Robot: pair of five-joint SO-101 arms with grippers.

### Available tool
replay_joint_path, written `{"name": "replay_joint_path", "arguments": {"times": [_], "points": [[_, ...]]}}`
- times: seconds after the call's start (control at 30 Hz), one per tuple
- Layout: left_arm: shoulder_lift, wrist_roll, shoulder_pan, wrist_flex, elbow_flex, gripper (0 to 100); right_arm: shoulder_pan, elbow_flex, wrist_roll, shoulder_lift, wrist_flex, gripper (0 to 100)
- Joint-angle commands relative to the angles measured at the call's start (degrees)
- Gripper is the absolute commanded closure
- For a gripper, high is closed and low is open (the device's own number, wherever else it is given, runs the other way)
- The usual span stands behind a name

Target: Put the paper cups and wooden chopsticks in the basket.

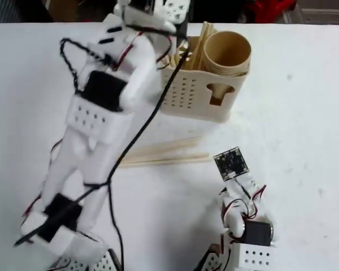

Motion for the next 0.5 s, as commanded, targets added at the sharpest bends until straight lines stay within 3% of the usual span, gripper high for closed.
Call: {"name": "replay_joint_path", "arguments": {"times": [0.0, 0.47], "points": [[5.8, 1.1, 0.8, 4.9, -11.0, 97, 0.2, 0.4, 0.7, -0.4, 0.1, 97.8], [9.4, 2.3, 0.7, 9.4, -18.2, 91, 0.2, 0.4, 0.7, -0.4, 0.1, 97.9]]}}
